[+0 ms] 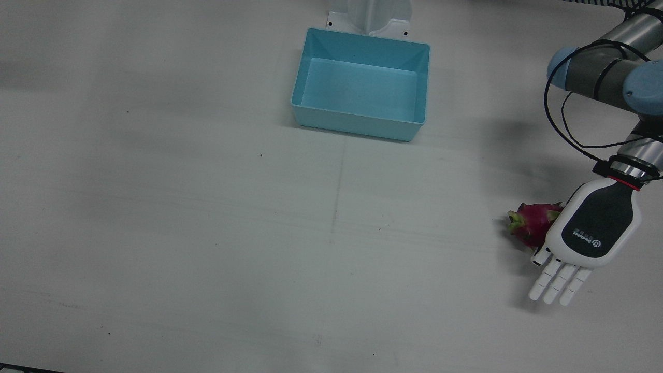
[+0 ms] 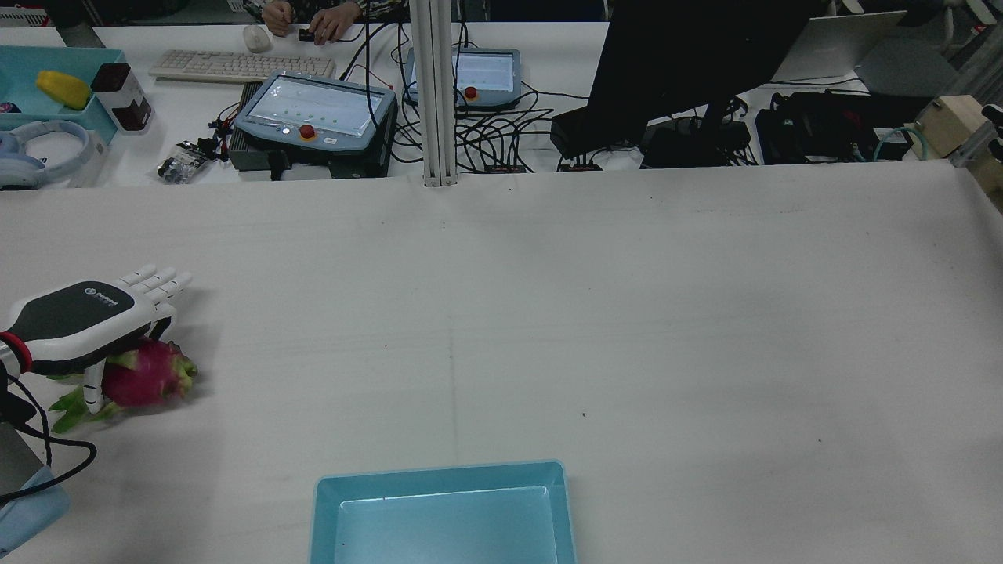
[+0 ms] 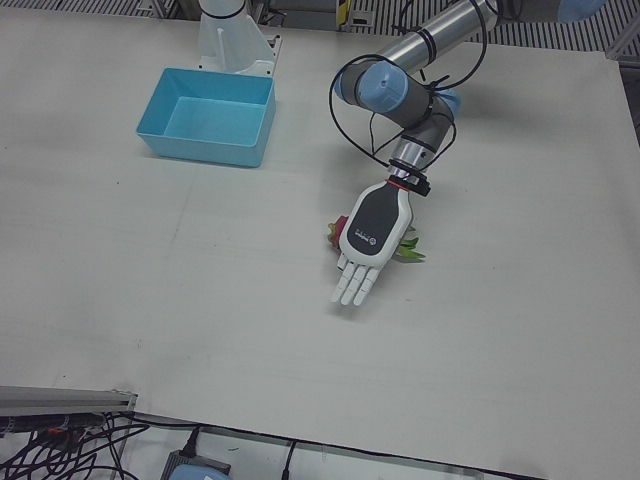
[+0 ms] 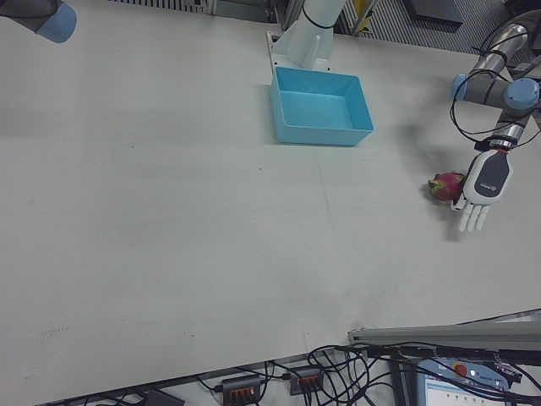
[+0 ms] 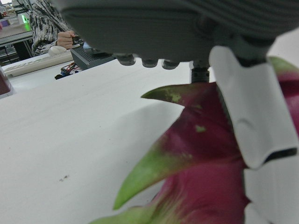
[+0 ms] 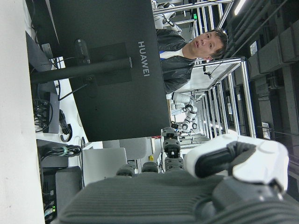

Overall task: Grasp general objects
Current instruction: 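Close the left hand's fingers around the dragon fruit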

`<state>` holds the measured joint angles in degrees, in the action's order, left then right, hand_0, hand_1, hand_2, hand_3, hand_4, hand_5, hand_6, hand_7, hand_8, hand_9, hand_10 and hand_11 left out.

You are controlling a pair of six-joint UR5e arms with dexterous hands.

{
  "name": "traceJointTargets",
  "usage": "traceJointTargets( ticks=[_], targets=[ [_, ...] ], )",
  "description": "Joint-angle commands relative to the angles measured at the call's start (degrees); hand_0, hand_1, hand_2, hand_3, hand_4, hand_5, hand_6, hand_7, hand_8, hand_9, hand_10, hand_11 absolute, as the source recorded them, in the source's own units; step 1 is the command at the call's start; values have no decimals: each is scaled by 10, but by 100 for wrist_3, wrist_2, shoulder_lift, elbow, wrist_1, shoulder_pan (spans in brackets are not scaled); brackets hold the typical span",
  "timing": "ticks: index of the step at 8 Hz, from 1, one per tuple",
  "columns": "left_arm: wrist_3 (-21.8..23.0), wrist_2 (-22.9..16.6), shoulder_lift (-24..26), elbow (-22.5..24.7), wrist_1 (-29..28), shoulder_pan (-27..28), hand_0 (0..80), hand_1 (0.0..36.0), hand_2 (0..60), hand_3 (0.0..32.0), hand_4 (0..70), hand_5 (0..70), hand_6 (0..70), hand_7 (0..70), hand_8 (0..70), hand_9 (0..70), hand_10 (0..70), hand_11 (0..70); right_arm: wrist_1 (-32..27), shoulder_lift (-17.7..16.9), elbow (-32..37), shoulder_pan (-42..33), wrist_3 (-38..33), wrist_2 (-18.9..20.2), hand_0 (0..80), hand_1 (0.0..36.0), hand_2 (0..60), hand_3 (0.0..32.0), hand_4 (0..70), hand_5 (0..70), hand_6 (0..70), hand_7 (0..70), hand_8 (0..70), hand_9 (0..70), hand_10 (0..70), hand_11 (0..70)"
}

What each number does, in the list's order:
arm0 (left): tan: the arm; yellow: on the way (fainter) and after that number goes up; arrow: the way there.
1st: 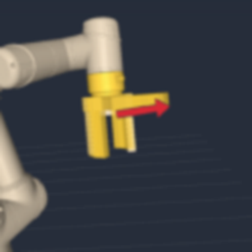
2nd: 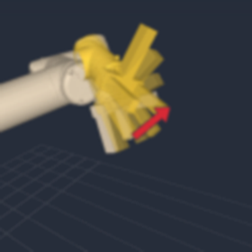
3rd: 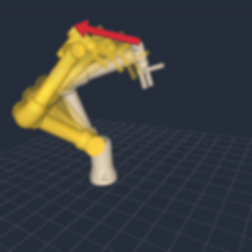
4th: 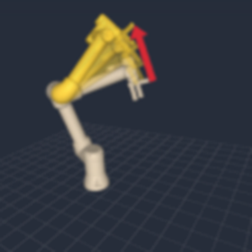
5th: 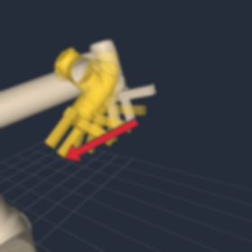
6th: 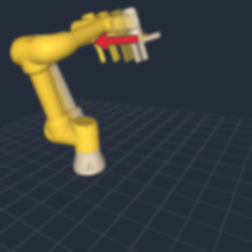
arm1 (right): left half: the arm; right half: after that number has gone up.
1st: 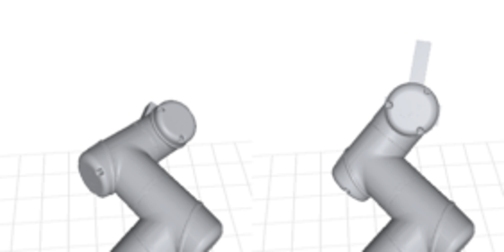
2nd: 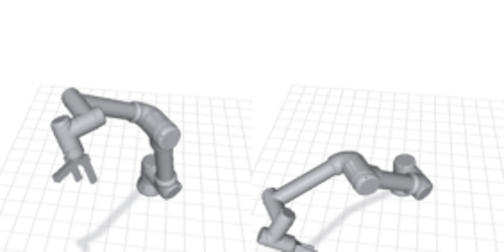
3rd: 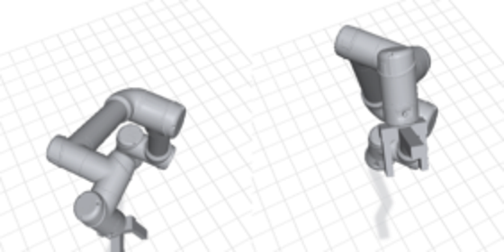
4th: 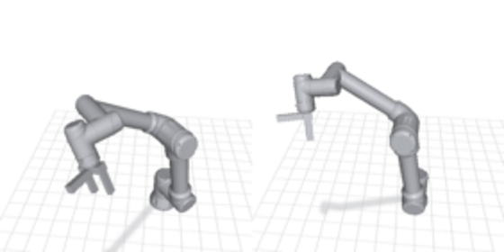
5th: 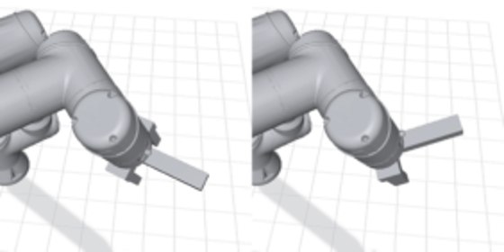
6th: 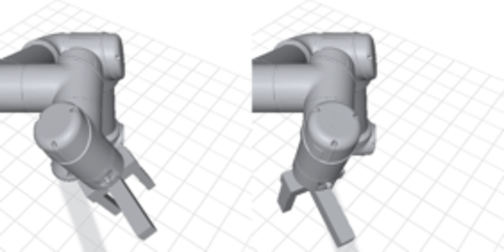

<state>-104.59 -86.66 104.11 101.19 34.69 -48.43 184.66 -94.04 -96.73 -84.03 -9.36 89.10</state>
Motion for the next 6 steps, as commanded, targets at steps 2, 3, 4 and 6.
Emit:
traceJointTargets(
  ticks=[2,3,4,6],
  targets=[
    [-9,35,4,-11,-67,9,455,224,568,0,128,700,48,172,8,20,0,0,0,0,5,0,4,2,0,0,0,0,0,0,0,0,0,0,0,0],
    [-9,35,4,-11,-137,18,456,222,584,0,161,700,103,308,42,47,0,0,0,0,5,0,4,-6,0,0,0,0,0,0,0,0,0,0,0,0],
    [-9,44,4,-11,-172,61,459,221,600,0,194,700,182,473,88,116,29,51,0,0,5,0,4,-6,0,0,0,0,0,0,0,0,0,0,0,0],
    [0,44,4,6,-173,62,471,229,600,0,262,700,446,700,289,436,242,362,0,0,5,0,4,2,0,0,0,0,0,0,0,0,0,0,0,0]
  ],
)
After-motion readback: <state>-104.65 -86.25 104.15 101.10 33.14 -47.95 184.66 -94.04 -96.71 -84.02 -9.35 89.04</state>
